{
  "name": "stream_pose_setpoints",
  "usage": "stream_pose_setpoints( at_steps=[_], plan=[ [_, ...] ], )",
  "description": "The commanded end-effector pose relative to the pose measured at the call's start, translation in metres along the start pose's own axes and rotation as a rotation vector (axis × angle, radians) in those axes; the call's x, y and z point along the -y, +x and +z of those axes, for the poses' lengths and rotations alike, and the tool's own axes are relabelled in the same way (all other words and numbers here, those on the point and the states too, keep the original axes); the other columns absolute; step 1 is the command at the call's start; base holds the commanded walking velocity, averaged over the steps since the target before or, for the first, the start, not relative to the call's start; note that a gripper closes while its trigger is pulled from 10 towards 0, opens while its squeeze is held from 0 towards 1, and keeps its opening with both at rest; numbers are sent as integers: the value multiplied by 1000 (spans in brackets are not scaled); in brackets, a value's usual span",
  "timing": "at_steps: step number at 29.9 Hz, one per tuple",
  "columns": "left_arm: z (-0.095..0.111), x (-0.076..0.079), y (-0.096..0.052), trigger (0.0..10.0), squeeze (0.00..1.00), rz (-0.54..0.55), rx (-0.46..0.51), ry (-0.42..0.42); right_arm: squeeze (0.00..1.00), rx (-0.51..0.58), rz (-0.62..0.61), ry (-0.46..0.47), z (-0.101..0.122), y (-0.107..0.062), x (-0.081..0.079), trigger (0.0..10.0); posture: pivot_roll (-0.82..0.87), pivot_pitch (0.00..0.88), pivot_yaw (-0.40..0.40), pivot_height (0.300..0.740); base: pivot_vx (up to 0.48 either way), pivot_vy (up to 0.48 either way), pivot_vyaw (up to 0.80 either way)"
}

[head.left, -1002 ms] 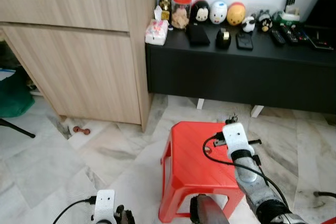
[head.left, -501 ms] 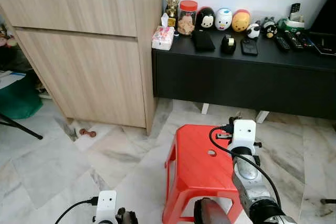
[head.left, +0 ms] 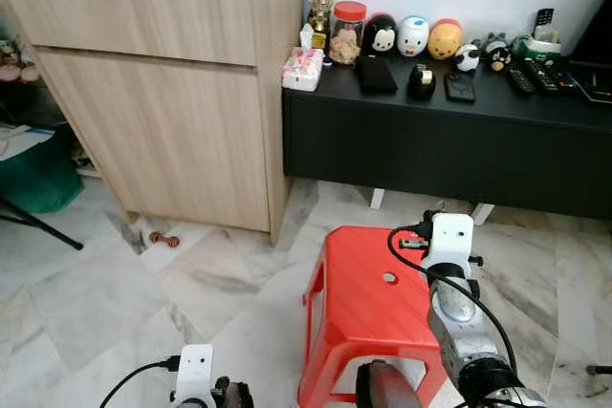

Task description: Hang keys on a hook

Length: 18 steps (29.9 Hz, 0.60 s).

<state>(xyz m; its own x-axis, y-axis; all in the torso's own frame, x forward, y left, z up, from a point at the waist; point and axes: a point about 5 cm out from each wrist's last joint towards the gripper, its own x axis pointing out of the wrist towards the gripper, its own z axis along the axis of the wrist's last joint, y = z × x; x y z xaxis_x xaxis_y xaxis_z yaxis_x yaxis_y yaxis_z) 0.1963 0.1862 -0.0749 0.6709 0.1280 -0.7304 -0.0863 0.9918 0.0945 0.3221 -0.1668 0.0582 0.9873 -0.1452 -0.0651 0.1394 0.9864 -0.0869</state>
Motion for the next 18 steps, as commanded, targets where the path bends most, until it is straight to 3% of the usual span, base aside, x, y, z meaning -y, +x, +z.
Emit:
stream_pose_setpoints(
  at_steps=[1, 15, 18],
  plan=[
    [-25, 3, -6, 10000, 0, -14, -105, 14, 0, 5, -4, 6, 4, 3, 0, 10000, 30, 16, -40, 605, -337, 0, 0],
    [-33, 3, -9, 10000, 0, -14, -123, 7, 0, -8, 15, 0, -3, -2, 0, 10000, 37, 0, -50, 605, -364, 0, 0],
    [-34, 3, -9, 10000, 0, -12, -128, 10, 0, -8, 11, 6, -1, 0, 1, 10000, 37, 0, -51, 605, -90, 0, 0]
  ],
)
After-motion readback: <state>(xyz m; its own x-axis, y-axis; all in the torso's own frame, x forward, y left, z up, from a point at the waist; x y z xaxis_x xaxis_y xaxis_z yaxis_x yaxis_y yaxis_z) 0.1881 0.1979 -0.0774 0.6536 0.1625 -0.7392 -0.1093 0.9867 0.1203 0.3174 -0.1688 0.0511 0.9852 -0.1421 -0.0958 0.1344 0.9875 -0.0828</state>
